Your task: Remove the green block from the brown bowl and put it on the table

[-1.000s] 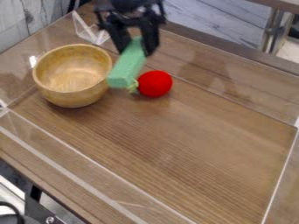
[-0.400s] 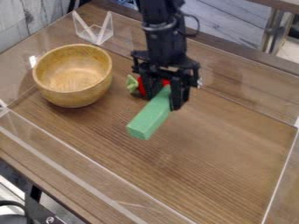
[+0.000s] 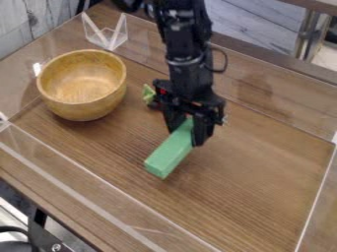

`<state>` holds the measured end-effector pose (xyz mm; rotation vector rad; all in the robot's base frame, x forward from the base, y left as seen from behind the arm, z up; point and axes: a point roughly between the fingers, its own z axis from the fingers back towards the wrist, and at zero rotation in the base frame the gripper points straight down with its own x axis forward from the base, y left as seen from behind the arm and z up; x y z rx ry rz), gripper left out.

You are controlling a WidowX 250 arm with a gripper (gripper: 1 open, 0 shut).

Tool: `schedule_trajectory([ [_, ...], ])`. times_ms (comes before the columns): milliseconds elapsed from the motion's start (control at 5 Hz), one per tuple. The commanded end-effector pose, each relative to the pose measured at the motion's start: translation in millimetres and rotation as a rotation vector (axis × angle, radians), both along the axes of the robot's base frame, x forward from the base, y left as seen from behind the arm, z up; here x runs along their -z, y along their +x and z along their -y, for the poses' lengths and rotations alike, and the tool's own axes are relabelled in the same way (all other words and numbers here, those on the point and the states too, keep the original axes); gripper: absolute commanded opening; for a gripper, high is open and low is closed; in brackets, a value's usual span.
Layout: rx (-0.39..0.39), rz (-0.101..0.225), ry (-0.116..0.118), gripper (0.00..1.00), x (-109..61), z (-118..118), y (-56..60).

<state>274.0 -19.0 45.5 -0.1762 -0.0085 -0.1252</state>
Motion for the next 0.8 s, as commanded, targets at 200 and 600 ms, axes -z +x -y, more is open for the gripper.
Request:
schedule_trajectory([
  [200, 0.071, 0.069, 0.009, 0.00, -4.3, -1.4, 7.0],
  [600, 0.099, 0.084, 0.020, 0.00, 4.4, -4.1, 8.7],
])
